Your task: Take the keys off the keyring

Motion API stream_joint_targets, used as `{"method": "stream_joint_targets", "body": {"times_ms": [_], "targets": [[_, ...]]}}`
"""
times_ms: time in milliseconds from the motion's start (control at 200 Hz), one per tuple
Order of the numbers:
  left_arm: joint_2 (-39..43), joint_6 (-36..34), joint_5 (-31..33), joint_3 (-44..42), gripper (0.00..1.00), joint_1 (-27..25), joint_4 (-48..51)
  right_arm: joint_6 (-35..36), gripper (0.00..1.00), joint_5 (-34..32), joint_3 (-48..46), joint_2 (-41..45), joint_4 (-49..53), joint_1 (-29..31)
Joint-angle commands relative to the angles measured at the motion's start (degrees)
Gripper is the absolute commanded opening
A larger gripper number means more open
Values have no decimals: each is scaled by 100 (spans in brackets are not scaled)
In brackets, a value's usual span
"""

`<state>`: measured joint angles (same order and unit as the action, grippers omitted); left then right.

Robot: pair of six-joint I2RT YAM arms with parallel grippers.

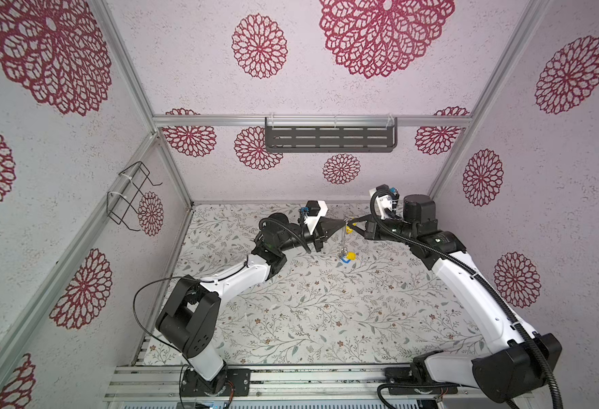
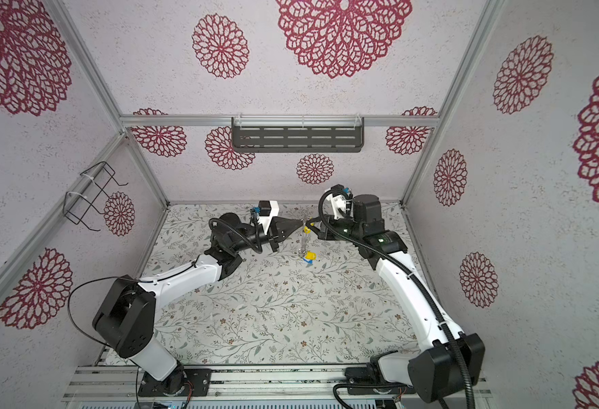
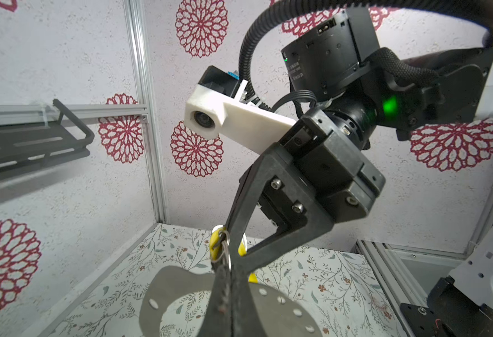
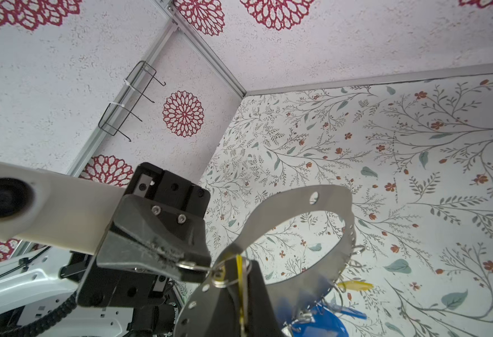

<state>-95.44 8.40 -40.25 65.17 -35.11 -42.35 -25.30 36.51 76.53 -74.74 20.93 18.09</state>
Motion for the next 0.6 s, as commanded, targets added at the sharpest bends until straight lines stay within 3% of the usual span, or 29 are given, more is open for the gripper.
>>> {"method": "stream_joint_targets", "body": {"times_ms": [0, 70, 180, 360, 595], "targets": [[370, -576, -912, -73, 0, -57, -277, 349, 0, -582, 425, -244, 235, -440], [448, -949, -1022, -100, 0, -75, -95, 511, 0, -443, 702, -493, 542, -540], [552, -1906, -1058, 171, 0, -88, 1270, 677, 0, -311, 1056, -708, 933, -561], [474, -2496, -796, 372, 0, -105, 2009, 574, 0, -208, 1021, -621, 814, -563], [548, -3870, -207, 668, 0, -410, 3336, 630, 0, -270, 1152, -737, 967, -566]]}}
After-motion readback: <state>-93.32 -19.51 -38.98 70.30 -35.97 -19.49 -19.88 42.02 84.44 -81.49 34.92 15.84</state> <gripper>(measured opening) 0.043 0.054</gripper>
